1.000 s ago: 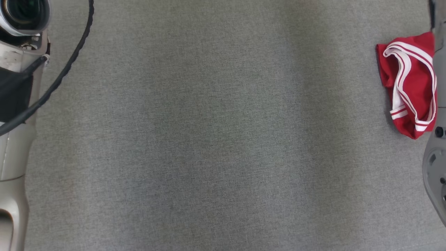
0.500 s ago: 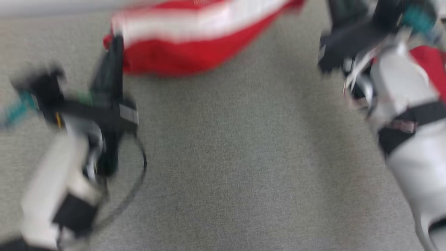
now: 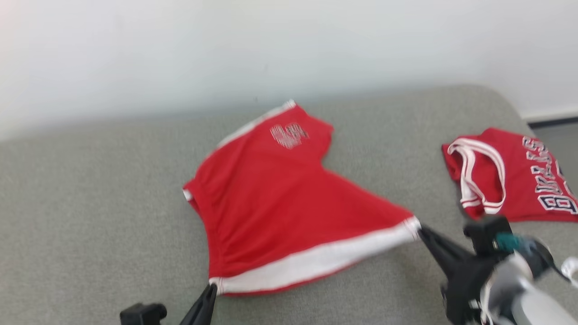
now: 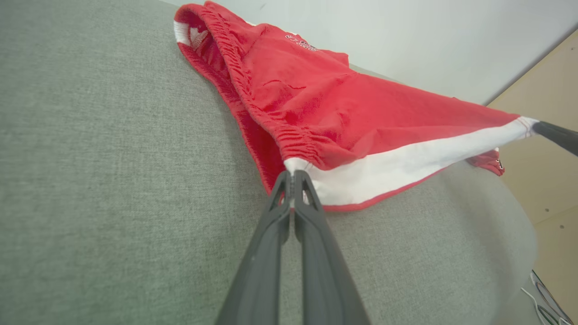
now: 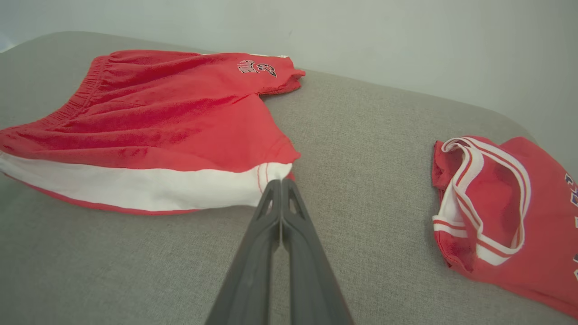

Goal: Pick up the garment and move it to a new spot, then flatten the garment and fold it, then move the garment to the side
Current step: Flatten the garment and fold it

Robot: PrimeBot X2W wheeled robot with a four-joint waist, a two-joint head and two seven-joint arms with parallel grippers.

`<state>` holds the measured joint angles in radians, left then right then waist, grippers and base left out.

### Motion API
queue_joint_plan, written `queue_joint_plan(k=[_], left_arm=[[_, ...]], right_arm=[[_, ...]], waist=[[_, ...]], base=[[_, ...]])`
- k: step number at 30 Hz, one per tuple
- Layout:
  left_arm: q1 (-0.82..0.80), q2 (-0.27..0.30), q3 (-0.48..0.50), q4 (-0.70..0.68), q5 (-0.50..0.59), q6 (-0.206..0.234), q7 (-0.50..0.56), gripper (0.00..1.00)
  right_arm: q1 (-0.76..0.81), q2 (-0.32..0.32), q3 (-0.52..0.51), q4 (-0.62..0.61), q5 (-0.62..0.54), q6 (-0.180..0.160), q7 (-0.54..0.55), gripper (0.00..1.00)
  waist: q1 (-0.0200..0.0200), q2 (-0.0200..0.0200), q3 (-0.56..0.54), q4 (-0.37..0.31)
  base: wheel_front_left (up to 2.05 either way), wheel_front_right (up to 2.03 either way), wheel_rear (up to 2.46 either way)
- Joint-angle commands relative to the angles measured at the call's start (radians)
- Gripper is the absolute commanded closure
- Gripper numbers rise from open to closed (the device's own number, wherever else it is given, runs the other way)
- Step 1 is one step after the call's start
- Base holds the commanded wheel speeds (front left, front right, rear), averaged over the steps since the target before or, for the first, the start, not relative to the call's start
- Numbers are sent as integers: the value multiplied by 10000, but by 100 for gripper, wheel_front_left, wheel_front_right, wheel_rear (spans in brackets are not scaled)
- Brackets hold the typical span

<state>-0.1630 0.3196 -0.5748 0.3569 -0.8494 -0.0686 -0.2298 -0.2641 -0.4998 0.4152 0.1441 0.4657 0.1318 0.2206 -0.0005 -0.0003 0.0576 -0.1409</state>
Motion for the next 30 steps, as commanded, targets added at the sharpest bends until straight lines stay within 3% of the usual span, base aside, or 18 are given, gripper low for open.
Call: queue_joint_plan(k=[1,10,15,20,23,30], left_arm=[[297,-3,81,-91,-158,113,7,100],[1553,704,-224,-1103,-105,829,858,100],[1638,696,-93,-1990,-361,837,776,100],[634,241,8,-2030,-453,717,809,100],[-145,11,53,-1658,-244,870,873,100],[-2290,-704,-178,-453,283,1074,1224,100]], right_arm=[[564,9,-303,-428,-135,-19,341,100],[4080,582,-2452,-4106,-748,-19,3431,100],[3972,829,-3001,-4936,-1159,-19,3488,100],[2432,29,-2209,-3662,-1117,-21,3016,100],[1034,-390,-1656,-2491,-1161,-19,2571,100],[-2373,-763,1,657,-1088,-19,1581,100]], waist=[[5,3,-1042,132],[5,3,-1140,290],[5,3,-947,389],[5,3,-613,724],[5,3,-371,971],[5,3,594,1752]], base=[[0,0,0],[0,0,0],[0,0,0],[0,0,0],[0,0,0],[0,0,0]])
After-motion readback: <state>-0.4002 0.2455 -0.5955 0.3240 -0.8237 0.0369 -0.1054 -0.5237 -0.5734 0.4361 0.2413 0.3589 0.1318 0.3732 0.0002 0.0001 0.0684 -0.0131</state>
